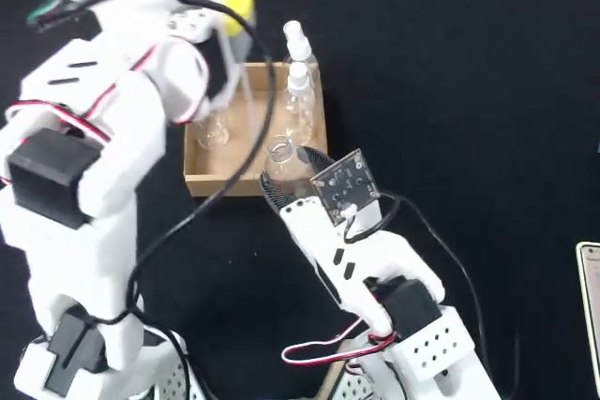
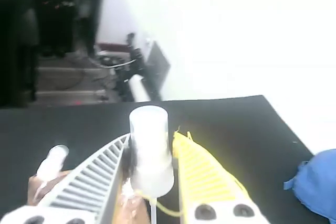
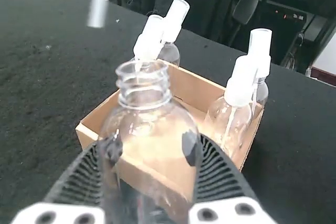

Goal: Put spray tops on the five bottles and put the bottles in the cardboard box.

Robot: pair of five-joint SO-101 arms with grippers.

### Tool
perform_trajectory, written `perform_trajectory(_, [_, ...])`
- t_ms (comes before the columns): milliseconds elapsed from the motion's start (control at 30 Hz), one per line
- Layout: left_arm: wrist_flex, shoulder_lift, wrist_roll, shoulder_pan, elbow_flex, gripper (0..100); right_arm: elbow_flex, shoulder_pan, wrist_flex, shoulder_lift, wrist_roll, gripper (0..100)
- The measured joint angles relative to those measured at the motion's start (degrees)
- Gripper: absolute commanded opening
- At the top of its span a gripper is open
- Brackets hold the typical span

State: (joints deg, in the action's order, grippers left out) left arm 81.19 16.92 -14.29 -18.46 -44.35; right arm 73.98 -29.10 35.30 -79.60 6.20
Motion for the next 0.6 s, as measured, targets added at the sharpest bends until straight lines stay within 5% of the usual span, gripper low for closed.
perform_trajectory(600, [-4.04, 0.00, -0.18, -1.05, 13.54, 3, 0.00, 0.00, 0.00, 0.00, 0.00, 1.0])
